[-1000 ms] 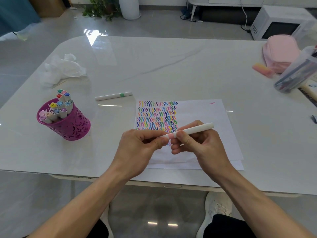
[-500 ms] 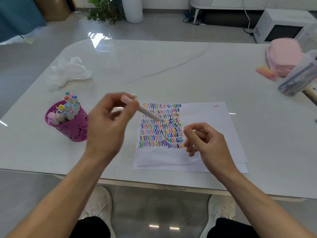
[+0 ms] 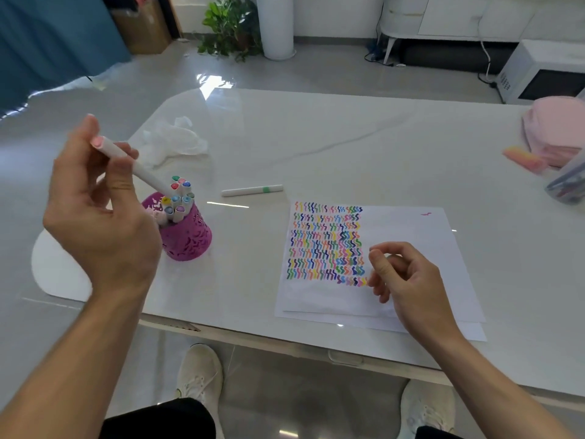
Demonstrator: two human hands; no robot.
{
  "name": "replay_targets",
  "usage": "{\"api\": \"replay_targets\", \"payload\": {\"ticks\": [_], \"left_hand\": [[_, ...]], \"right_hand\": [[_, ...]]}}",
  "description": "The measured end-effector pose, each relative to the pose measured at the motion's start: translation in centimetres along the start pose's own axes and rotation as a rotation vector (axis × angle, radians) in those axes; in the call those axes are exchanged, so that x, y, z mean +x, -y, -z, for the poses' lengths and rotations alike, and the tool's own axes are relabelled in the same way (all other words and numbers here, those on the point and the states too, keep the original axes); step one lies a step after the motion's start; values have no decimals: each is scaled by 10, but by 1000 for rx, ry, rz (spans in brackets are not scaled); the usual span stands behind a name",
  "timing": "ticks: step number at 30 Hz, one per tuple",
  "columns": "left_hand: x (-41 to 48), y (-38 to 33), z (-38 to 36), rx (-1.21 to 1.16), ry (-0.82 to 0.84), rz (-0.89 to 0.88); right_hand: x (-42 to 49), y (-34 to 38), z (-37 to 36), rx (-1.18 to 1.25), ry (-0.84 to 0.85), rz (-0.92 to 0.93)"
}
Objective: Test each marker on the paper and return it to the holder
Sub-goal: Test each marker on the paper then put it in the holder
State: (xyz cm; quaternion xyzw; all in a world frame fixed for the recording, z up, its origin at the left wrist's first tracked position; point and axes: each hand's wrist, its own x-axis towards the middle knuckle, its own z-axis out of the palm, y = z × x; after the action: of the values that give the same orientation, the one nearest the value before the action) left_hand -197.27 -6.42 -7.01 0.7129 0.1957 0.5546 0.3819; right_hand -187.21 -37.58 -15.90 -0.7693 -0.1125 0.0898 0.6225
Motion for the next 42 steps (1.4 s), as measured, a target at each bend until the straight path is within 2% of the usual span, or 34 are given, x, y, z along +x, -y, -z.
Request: {"api": "replay_targets", "payload": {"ticks": [8,14,18,23,27,31,33,36,40,42], "left_hand": [[-4,11,7,124,41,8],[-8,27,7,315,151,157],[-13,26,4,479,223,190],[-17,24,-1,511,233,236],[-16,21,-2,516,194,121],[-23,19,-10,479,226,-163],[-30,22,-19,462,274,-308],[-44,26,-41,422,420,-360],[-68,41,-68,503,740,-211],[-72,53,-78,578,837,-124]], "right_hand": [[1,-2,-3,-27,3,23],[3,-4,-5,-31,5,23],[3,-4,-4,-13,-1,19],[2,-5,-5,-25,5,19],[3,-6,-6,-27,-1,16],[3,-4,-5,-21,-5,16],[2,-4,-3,-19,-3,16],[1,-5,0,-13,-9,13],[2,-10,5,-35,-15,8],[2,-12,8,-46,-19,5]]}}
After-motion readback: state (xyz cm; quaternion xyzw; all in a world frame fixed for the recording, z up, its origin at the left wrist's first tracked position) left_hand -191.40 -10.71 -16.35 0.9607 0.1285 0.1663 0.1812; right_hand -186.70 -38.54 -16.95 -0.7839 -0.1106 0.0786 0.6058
